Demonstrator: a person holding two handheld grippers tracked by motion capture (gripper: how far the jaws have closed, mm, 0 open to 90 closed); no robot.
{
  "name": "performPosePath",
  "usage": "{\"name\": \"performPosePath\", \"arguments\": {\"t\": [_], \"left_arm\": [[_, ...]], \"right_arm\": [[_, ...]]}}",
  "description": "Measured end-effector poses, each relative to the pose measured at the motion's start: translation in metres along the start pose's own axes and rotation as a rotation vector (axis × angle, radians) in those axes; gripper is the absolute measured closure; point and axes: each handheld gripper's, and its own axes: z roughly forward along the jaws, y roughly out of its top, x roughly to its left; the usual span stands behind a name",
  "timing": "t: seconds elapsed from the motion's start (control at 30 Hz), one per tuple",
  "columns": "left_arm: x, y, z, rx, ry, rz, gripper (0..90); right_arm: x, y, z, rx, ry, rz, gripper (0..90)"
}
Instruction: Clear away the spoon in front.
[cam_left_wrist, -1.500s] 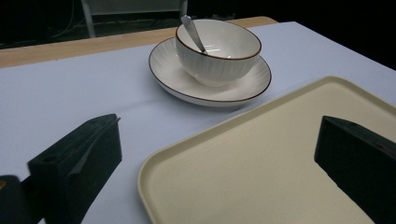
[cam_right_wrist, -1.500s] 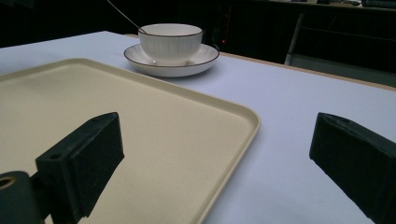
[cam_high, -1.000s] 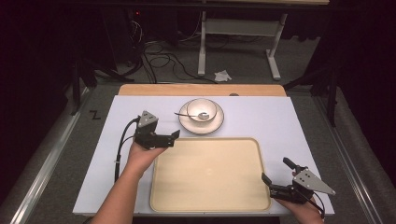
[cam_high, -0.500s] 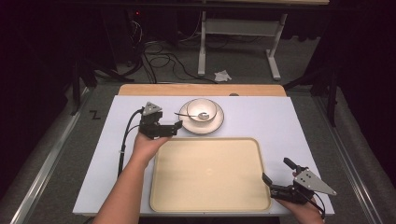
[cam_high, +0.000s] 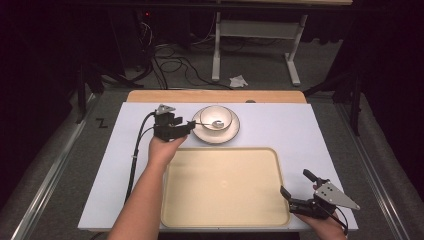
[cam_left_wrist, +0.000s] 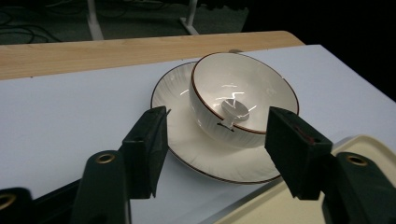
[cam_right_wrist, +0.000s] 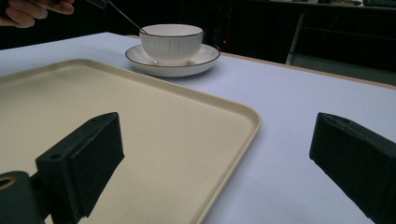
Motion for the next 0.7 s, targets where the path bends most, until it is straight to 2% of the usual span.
{"name": "performPosePath", "arguments": {"t": [0.13, 0.17, 0.33, 0.4, 0.5, 0.63, 0.7], "left_arm": [[0.0008, 0.0005, 0.0001, 0.001, -0.003, -0.014, 52.9], [0.0021, 0.0007, 0.0005, 0.003, -0.019, -0.037, 55.6], [0.0016, 0.001, 0.0023, 0.007, -0.032, -0.068, 63.8], [0.0022, 0.0011, 0.0033, 0.003, -0.051, -0.085, 66.8], [0.0011, 0.0016, 0.0039, -0.003, -0.05, -0.099, 74.0], [-0.0005, 0.0017, 0.0037, -0.004, -0.044, -0.097, 81.5], [-0.0023, 0.0016, 0.003, -0.005, -0.033, -0.081, 83.0]], "right_arm": [[0.0001, -0.0001, 0.0001, 0.002, -0.002, 0.003, 3.6], [0.0002, -0.0001, 0.0002, 0.001, -0.002, 0.002, 3.6], [0.0012, -0.0003, 0.0009, 0.006, 0.003, 0.001, 3.6], [0.0014, -0.0003, 0.0009, 0.007, 0.004, 0.003, 3.6], [0.0005, -0.0002, 0.0005, 0.003, -0.001, 0.003, 3.6], [-0.0001, 0.0004, -0.0006, -0.003, -0.003, 0.007, 3.5], [0.0, 0.0004, -0.0007, -0.002, -0.003, 0.009, 3.6]]}}
